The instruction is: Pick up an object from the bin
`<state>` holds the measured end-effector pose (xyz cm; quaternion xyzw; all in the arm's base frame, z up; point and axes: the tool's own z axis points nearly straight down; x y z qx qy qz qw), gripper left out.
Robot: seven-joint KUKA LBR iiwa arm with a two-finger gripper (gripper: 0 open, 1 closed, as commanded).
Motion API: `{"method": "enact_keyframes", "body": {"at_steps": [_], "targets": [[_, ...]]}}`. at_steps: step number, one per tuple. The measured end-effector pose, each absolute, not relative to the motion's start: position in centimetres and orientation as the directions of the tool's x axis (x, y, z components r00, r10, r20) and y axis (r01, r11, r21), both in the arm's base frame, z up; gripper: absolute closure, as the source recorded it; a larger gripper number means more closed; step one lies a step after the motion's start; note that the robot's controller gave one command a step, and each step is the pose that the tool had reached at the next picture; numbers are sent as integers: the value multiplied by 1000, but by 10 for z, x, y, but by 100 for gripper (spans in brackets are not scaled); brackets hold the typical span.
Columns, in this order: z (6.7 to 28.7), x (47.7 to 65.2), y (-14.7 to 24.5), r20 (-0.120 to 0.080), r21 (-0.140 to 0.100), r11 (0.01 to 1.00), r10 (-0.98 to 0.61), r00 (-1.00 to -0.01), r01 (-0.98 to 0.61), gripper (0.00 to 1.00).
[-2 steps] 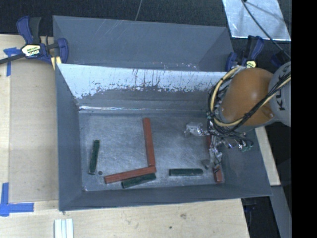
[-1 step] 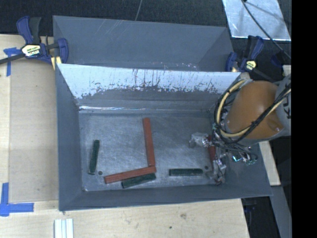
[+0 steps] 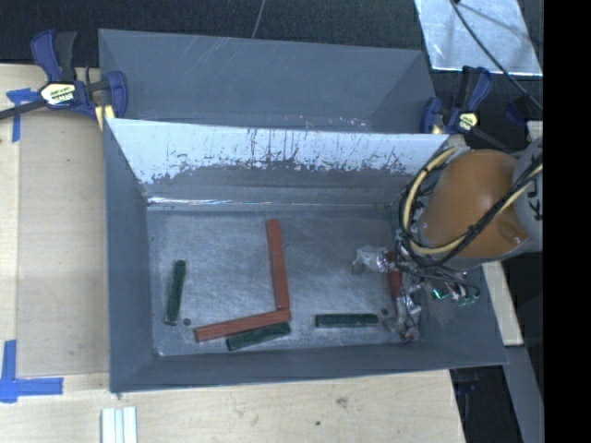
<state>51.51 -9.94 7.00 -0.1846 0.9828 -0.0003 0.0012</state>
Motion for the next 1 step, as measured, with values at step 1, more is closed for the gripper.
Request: {"method": "enact_keyframes", "body": {"at_steps": [1], "targets": [[77, 503, -91, -1, 0, 946, -324, -946, -324, 0]]}}
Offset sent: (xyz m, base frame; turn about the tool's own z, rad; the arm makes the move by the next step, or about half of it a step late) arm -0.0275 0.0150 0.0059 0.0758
